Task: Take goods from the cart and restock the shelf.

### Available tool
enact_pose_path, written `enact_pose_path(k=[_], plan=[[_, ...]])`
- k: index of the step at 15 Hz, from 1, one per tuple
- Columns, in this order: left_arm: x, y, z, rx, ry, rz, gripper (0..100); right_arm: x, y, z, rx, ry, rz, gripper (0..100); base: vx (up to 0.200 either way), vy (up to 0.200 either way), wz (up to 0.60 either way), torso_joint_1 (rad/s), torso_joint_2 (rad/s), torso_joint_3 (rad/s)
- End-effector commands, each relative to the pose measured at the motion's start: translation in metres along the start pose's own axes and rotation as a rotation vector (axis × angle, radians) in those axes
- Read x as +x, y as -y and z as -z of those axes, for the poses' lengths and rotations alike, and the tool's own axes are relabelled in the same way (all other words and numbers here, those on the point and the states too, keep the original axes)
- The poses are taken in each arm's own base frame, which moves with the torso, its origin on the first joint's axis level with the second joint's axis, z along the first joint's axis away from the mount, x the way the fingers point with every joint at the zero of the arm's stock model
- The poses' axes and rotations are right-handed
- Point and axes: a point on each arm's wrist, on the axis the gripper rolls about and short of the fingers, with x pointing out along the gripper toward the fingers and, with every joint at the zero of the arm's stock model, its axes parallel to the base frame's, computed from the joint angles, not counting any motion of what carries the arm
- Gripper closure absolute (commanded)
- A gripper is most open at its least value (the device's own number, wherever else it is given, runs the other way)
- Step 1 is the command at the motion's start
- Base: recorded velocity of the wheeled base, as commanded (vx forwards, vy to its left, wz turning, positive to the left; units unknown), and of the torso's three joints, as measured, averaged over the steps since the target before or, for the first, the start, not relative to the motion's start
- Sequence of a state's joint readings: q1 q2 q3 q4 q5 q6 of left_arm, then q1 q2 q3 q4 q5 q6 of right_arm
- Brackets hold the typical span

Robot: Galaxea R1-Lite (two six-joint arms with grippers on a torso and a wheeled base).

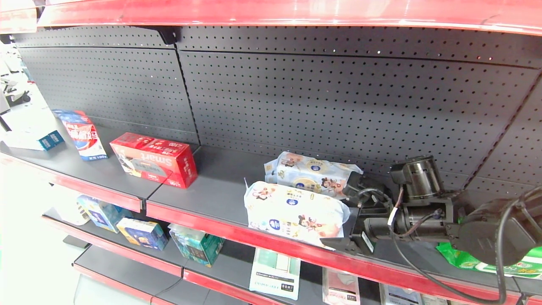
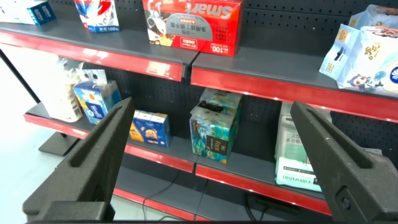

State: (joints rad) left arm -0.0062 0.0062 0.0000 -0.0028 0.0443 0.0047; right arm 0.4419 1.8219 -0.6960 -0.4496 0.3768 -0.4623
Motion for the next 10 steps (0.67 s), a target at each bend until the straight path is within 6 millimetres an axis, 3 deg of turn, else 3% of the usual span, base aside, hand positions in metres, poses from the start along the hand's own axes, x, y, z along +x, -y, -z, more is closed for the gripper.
enact_pose_path(k=[1,4,10], plan=[[0.0,0.0,0.0,0.002,-0.001,0.001,0,-0.011,0.0,-0.001,0.004,0.015,0.018,0,0.0,0.0,0.0,0.0,0.0,0.0],[0.0,0.0,0.0,0.0,-0.001,0.0,0,-0.023,0.004,0.008,0.03,0.005,0.05,0,0.0,0.0,0.0,0.0,0.0,0.0],[0.0,0.0,0.0,0.0,-0.001,0.001,0,-0.079,0.001,0.021,0.084,0.037,0.172,0,0.0,0.0,0.0,0.0,0.0,0.0]])
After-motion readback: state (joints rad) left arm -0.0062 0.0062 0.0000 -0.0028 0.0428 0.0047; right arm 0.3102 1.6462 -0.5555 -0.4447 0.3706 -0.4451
